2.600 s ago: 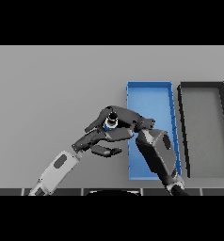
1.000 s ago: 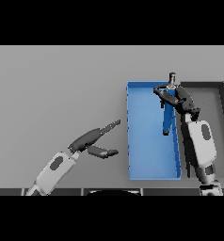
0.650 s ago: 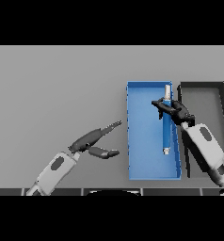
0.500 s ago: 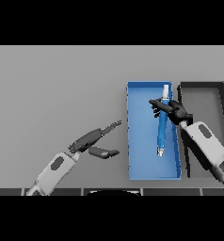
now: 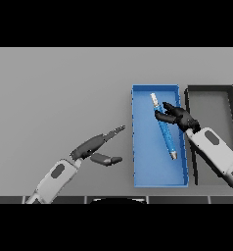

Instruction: Pick up the blue pipe and place it into the blue bin.

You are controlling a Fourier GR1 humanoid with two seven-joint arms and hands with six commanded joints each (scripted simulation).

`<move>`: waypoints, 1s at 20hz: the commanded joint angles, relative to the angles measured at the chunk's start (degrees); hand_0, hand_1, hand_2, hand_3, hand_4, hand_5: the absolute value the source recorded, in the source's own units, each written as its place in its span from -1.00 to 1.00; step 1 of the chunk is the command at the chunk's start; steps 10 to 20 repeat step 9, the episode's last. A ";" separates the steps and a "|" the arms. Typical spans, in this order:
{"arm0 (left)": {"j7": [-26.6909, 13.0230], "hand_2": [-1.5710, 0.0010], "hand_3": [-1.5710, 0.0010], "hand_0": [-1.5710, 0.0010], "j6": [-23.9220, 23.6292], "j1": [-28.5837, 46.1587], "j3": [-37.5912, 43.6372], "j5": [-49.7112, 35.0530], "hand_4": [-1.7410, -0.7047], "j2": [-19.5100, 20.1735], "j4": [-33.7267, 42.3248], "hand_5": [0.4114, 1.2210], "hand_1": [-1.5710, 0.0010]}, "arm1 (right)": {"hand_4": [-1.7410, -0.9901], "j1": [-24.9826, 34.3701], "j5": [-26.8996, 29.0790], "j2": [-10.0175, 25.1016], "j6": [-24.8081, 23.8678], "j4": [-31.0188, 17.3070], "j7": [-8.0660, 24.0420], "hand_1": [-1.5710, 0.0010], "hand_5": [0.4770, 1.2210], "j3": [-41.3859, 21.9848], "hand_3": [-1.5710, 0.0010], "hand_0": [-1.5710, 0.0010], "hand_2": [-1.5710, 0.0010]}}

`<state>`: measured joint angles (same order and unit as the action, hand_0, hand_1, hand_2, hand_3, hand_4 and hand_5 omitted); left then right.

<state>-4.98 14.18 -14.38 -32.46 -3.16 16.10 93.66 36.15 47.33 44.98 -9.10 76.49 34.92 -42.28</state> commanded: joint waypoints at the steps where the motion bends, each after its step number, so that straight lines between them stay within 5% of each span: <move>1: -0.44 1.00 1.00 1.00 0.14 -0.34 0.12 -0.31 0.76 -0.12 -0.05 -0.85 1.00 | 0.49 0.47 -0.47 -0.36 -0.78 -0.04 0.03 0.95 -0.11 -0.50 0.97 0.94 0.95; 20: -0.44 1.00 1.00 1.00 -1.06 0.68 -1.58 1.76 0.77 -1.18 0.43 -0.85 1.00 | 0.48 0.36 -0.95 -0.16 0.00 0.04 -1.54 0.98 -0.21 -0.70 0.99 0.97 0.98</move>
